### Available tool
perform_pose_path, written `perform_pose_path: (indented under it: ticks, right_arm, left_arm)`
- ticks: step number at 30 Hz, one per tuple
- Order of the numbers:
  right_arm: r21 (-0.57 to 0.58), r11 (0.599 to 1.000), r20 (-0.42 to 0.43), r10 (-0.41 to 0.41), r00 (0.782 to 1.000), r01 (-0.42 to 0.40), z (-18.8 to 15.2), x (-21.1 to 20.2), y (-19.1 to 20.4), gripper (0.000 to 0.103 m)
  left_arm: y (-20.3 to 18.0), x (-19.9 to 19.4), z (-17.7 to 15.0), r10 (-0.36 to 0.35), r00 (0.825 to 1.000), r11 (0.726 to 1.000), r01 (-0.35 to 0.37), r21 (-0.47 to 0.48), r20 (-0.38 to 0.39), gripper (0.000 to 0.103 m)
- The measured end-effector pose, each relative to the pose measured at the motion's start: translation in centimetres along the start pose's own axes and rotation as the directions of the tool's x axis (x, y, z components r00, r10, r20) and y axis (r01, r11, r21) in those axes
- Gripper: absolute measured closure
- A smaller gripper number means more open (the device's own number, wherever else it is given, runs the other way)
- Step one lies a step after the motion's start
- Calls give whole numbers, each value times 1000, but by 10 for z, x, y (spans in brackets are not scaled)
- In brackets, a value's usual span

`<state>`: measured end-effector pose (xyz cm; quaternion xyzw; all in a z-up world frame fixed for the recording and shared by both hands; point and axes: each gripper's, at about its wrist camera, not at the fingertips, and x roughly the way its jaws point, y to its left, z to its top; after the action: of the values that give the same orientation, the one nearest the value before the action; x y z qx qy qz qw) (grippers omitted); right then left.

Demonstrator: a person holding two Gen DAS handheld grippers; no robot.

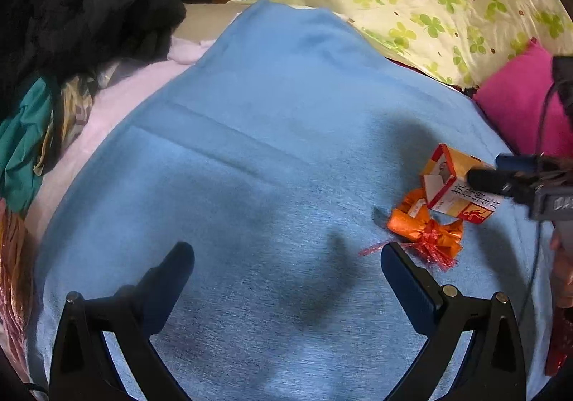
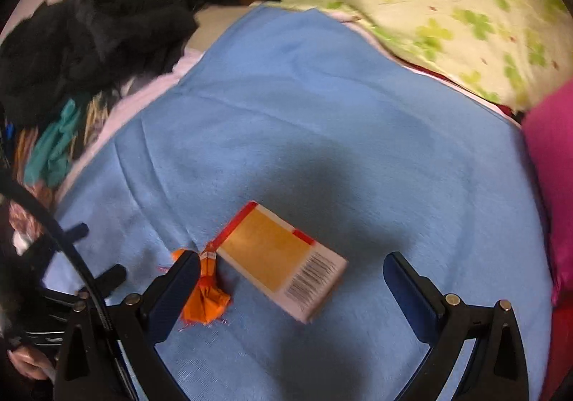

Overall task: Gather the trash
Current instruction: 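Grasp the orange candy with the left tool while the right tool grasps the orange-white box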

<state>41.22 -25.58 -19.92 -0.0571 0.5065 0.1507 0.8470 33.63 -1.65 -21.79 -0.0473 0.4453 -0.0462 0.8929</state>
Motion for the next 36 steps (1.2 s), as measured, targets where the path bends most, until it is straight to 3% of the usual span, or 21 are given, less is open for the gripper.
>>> perform_pose_path:
  ticks: [3,4,5,6,8,13,18,22,28,31,32,36]
  right_arm:
    - [12,999,-67,44,997,-43,1,26,-2,5]
    - [17,998,-77,59,995,-57,-2,31,-2,10]
    - [27,997,-92,68,993,-66,-7,36,-2,26]
    - [44,997,-108,75,991,-70,-10,40,-2,34]
    - [79,994,-88,78,993,-71,-18,38,-4,36]
    - [222,972,28,77,997,-81,-48,5,-15,40]
    - [327,945,97,-65,993,30,-89,-43,-24,40]
    - [403,907,128,-189,974,123,-124,-84,-22,40]
    - [468,867,173,-283,943,174,-162,-118,-3,40]
    - [522,846,184,-240,953,112,-171,-121,-10,40]
    - [524,845,187,-238,953,108,-172,-121,-11,40]
    - [532,842,183,-210,960,83,-174,-114,-18,40]
  left_arm:
    - [4,2,-1,-2,1000,1000,2,-8,-5,0]
    - [4,2,-1,1,1000,1000,-1,-9,-5,0]
    - [4,3,-1,0,1000,1000,0,-10,-5,0]
    - [4,3,-2,-7,1000,1000,6,-12,-8,0]
    - [2,4,-3,-19,1000,1000,18,-7,-8,0]
    - [-11,-5,-4,-96,995,995,95,19,41,0]
    - [-27,-7,1,-218,975,976,216,37,45,0]
    - [-46,4,7,-266,964,962,263,68,31,0]
    - [-82,42,7,-245,966,960,253,121,-80,1]
    - [-91,55,7,-208,971,965,223,139,-114,10]
    - [-94,55,7,-205,973,964,220,152,-106,28]
    - [-99,50,4,-214,972,955,228,188,-93,30]
